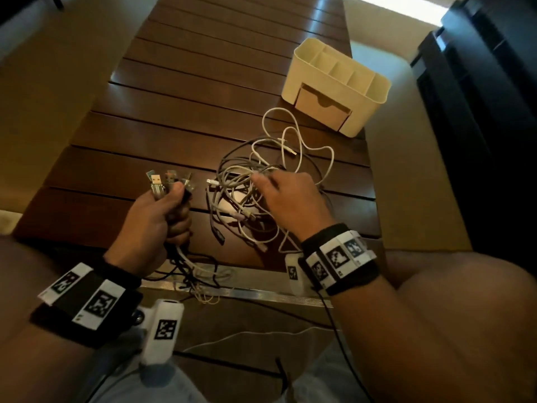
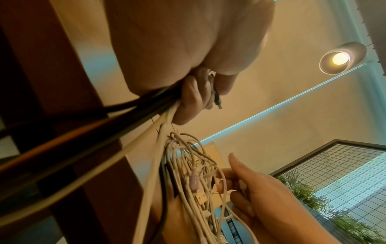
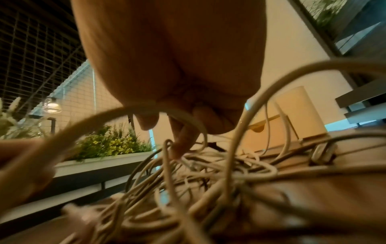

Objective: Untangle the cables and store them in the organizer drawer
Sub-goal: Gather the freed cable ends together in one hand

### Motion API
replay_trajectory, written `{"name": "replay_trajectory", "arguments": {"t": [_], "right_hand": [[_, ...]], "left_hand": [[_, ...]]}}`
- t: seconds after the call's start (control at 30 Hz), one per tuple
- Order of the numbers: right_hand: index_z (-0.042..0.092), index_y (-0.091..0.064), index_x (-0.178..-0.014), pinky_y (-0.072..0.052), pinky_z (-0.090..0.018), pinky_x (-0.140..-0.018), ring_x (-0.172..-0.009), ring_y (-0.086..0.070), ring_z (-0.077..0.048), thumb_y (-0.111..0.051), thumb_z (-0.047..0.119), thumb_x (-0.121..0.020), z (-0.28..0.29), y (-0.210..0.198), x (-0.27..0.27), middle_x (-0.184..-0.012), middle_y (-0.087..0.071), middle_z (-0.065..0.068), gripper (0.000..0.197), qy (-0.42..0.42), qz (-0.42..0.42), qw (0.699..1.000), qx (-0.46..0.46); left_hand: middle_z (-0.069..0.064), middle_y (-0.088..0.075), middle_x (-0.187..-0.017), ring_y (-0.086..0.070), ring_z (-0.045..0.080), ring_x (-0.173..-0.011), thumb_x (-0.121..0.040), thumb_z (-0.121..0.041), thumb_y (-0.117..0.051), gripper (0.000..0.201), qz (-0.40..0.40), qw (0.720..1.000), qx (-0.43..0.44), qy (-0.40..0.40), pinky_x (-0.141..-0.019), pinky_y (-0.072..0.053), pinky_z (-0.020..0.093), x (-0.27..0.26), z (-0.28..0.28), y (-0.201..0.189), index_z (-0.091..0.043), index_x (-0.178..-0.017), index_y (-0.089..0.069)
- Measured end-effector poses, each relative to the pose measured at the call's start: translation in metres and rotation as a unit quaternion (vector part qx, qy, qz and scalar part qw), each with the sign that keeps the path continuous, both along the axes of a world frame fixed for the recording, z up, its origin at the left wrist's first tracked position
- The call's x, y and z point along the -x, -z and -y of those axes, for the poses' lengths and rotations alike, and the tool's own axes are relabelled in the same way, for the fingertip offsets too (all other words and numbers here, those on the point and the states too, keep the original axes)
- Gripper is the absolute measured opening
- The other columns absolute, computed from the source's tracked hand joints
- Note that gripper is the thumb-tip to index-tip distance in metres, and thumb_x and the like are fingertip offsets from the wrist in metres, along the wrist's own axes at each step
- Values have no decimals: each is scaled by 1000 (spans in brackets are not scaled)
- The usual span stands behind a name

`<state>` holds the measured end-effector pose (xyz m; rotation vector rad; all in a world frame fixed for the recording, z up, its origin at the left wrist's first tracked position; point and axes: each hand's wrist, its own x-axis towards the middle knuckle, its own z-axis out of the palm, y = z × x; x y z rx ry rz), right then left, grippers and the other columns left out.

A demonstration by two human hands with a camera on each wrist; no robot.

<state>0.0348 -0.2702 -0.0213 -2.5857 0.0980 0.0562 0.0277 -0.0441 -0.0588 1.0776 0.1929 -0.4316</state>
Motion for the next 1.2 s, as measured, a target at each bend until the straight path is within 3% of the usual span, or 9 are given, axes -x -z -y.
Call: {"name": "replay_trajectory", "arguments": {"t": [0.17,0.33,0.5,0.6,0.77,0.87,0.97,1.13,1.2], "right_hand": [[19,-65,-87,-51,-36,-72,-79,-60,-21,-47,43,-101,43,-12,-12,-83,-64,-2,33,111,34,993,26],[23,-70,-104,-53,-45,-89,-102,-61,-36,-49,26,-90,98,-1,-15,-110,-67,-12,25,170,-137,960,175],[17,-51,-108,-47,-41,-80,-96,-55,-30,-57,16,-91,118,2,-14,-100,-54,-8,17,304,-23,952,38],[11,-53,-113,-45,-42,-83,-102,-57,-36,-55,22,-92,129,4,-17,-108,-59,-15,23,343,-52,937,40],[7,-65,-99,-47,-37,-76,-93,-60,-32,-49,26,-96,132,19,-13,-107,-66,-16,25,229,-174,953,91],[23,-66,-93,-51,-39,-78,-85,-66,-15,-50,36,-93,117,14,-12,-90,-73,-1,20,201,-149,968,-13],[31,-67,-102,-39,-25,-60,-57,-58,9,-55,26,-99,104,6,-10,-84,-75,5,14,133,-151,972,-124],[39,-69,-109,-49,-34,-90,-104,-64,-17,-53,18,-94,105,-3,-10,-87,-75,16,30,77,-169,977,-108],[44,-68,-108,-45,-34,-93,-105,-61,-10,-54,20,-89,106,-5,-7,-90,-75,17,34,72,-182,975,-106]], "left_hand": [[-2,-23,-63,-20,7,-43,-95,-34,-51,21,11,1000,-1,-2,-39,-18,18,1,2,-1,-20,-80,-51],[-3,-25,-61,-21,7,-43,-98,-33,-49,23,7,1000,-3,4,-38,-19,18,1,2,-2,-20,-80,-51],[-3,-24,-61,-20,7,-42,-99,-32,-48,24,7,1000,-6,2,-39,-18,19,1,1,-3,-19,-80,-51],[-2,-24,-62,-21,7,-43,-99,-33,-49,22,11,1000,-7,4,-39,-19,19,1,1,-3,-19,-81,-51],[-1,-27,-63,-23,7,-42,-94,-37,-52,22,16,1000,-16,4,-37,-23,18,1,1,-2,-16,-87,-52],[-2,-27,-63,-23,7,-42,-93,-37,-53,22,15,1000,-13,5,-37,-23,19,1,1,-3,-15,-88,-52],[-2,-26,-62,-23,7,-42,-92,-38,-53,23,17,1000,-15,3,-37,-23,19,1,1,-4,-14,-89,-52],[0,-24,-64,-22,7,-42,-92,-37,-53,23,14,1000,-13,-2,-38,-21,19,1,0,-3,-16,-85,-53],[0,-24,-64,-22,7,-41,-93,-36,-53,22,12,1000,-8,-3,-38,-21,18,1,1,-4,-18,-81,-54]]}}
